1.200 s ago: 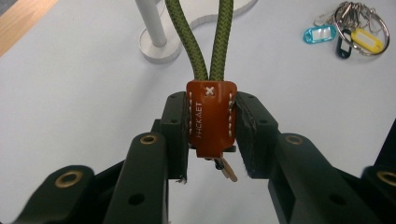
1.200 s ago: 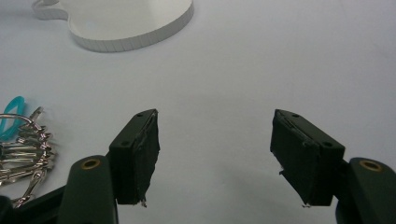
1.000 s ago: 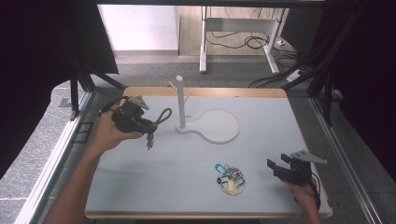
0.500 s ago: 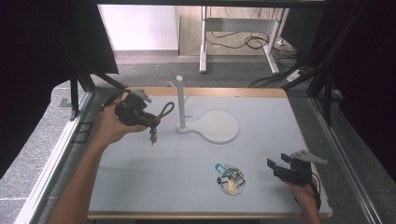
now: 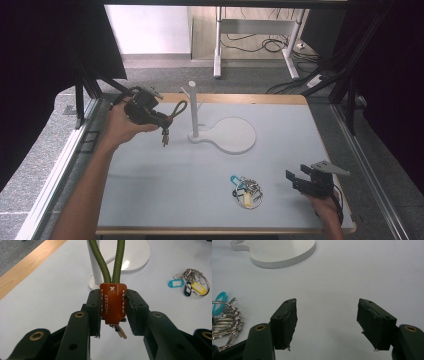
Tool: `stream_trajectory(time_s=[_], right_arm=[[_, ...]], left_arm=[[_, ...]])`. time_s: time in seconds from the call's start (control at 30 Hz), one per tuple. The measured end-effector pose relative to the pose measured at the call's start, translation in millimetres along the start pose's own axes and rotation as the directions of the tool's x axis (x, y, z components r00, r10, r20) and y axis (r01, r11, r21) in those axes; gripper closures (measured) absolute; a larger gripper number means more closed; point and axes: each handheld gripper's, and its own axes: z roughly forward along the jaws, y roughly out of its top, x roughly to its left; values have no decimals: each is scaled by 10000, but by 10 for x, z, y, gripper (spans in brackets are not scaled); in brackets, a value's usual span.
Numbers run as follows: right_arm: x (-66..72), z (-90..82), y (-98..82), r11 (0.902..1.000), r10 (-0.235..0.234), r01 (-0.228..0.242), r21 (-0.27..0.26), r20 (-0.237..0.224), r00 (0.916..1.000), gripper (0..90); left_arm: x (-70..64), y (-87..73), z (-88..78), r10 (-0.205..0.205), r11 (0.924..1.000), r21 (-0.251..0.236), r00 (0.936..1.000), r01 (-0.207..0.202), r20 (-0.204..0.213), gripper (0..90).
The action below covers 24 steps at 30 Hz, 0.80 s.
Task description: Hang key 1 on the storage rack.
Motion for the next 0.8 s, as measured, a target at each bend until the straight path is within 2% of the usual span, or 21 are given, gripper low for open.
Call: stream_trajectory(time_s=[0.6,0.8], right_arm=[[19,8,2,10000,-61,61,25,7,10000,327],[23,27,-2,9999,-88,88,89,2,10000,327]], left_arm=[[131,73,-23,-225,9997,-63,9997,224,-57,668],[196,111,-16,-425,9991,-73,9991,425,-64,668]])
